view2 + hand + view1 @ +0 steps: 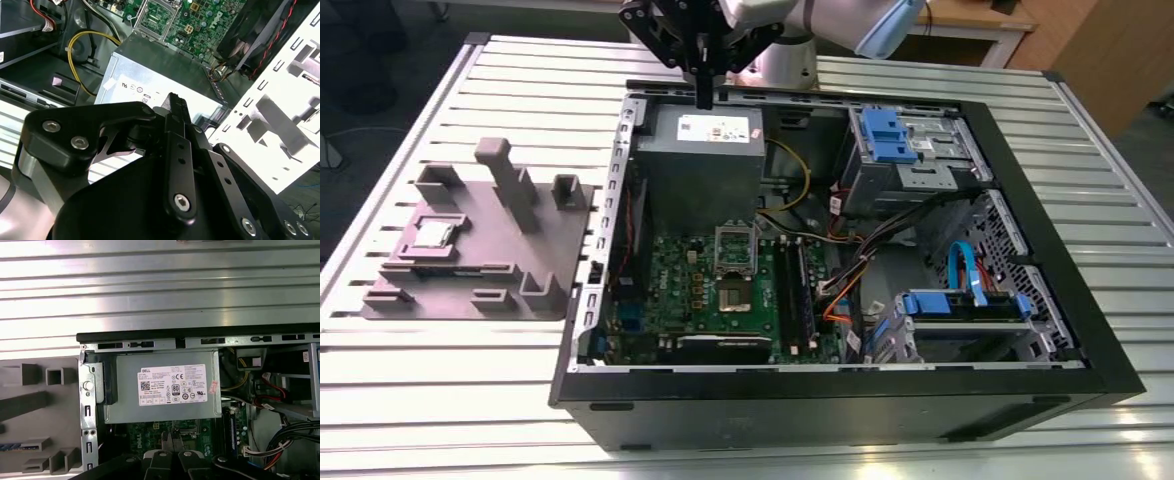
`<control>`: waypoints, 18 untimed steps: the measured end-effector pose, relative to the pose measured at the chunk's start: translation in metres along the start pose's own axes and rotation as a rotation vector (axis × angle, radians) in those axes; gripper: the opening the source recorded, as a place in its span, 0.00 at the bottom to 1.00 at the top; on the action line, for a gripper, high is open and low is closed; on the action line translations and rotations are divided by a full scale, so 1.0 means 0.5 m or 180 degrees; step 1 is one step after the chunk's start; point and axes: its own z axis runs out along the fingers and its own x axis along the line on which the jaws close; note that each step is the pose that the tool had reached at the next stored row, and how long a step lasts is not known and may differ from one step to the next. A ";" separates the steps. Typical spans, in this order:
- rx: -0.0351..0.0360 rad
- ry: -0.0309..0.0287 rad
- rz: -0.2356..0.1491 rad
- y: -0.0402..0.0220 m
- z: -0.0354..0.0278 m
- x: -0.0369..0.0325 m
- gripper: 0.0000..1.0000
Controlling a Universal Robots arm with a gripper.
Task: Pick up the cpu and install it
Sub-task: 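Reach for the cpu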
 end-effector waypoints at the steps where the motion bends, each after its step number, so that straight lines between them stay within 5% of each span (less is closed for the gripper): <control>1: 0.0000 0.0000 0.0000 0.000 0.000 0.001 0.10; 7: 0.0000 0.0000 0.0000 0.000 0.000 0.005 0.10; 9: 0.0000 0.0000 0.0000 -0.002 0.000 0.025 0.10; 14: 0.0000 0.0000 0.0000 -0.002 0.000 0.032 0.10; 15: 0.0000 0.0000 0.0000 -0.004 0.000 0.052 0.10; 18: 0.0000 0.0000 0.0000 -0.004 0.000 0.053 0.10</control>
